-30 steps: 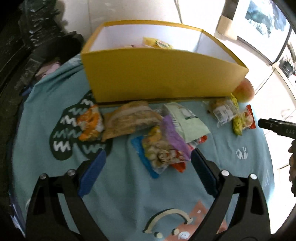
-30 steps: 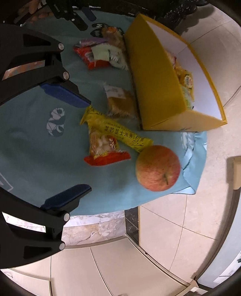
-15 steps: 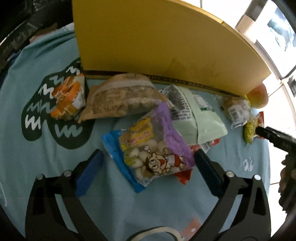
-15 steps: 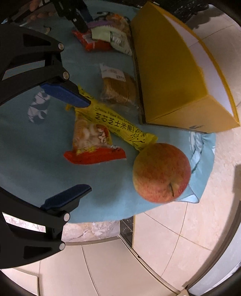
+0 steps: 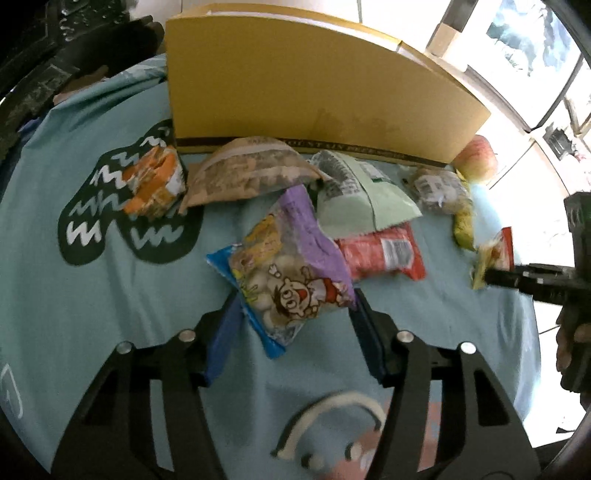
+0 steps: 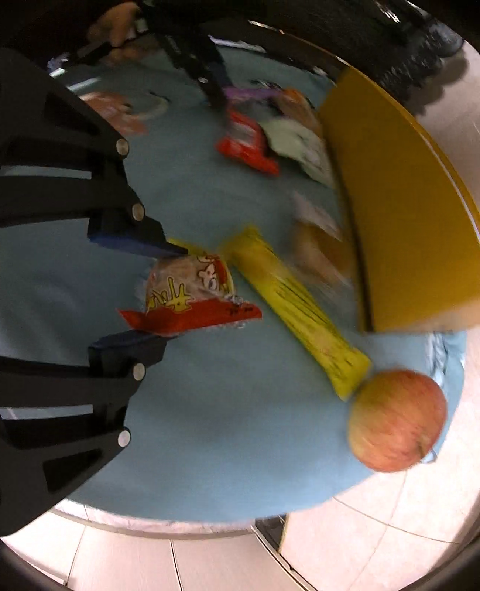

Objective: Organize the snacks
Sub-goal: 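Grasp the marshmallow bag with the left gripper while the right grasps the red-edged snack pack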

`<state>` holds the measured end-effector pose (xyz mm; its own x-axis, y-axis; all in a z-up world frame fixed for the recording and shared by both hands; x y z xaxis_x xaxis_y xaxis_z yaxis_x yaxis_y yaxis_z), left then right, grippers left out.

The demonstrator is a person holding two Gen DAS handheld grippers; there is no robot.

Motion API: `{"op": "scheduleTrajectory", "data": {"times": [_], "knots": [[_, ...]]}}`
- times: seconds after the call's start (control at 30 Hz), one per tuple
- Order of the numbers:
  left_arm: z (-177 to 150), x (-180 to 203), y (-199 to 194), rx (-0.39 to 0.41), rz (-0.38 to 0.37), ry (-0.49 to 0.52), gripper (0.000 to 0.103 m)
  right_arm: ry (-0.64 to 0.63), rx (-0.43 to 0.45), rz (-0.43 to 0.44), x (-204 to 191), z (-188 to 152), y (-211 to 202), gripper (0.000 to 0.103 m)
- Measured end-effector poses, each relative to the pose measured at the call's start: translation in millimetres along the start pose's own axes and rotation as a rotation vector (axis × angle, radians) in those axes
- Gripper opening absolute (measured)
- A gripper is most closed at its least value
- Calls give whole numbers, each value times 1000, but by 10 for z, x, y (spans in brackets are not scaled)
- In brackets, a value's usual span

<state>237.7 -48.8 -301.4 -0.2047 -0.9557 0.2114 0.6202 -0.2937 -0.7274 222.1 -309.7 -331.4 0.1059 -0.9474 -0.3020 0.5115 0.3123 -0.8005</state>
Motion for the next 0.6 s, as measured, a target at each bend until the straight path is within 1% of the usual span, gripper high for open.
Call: {"op": "scheduleTrajectory", "data": {"times": [0.13, 0.2, 0.33, 0.43, 0.53, 0.6], "knots": [[-58, -71, -139, -1, 5, -14, 59, -2, 1, 44, -219, -236, -103, 36], [-72, -58, -183, 1, 4, -7, 59, 7, 4, 52, -275, -264, -139, 36], [-20, 23, -184, 7, -3, 11, 59, 1, 30, 62, -431, -159, -222, 36], [13, 94, -273, 24, -15, 42, 59, -15, 59, 71, -526, -93, -320, 36], [7, 144, -287, 18, -5, 68, 59, -31, 38, 49, -543, -88, -293, 36], [-44, 118, -234, -13, 30, 75, 59, -43, 11, 14, -505, -131, -234, 36]]}}
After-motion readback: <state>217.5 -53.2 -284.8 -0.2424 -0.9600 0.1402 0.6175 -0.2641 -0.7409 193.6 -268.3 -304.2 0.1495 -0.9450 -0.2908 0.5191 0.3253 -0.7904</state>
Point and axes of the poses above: each gripper's, at about its wrist camera, not at the fingertips, and y roughly the way its jaws point, x to its right, z to its top, the point moved 1 cm from there along y, roughly the way its jaws point, and after that the axes turned 13 degrees about x, right-handed, at the moved point
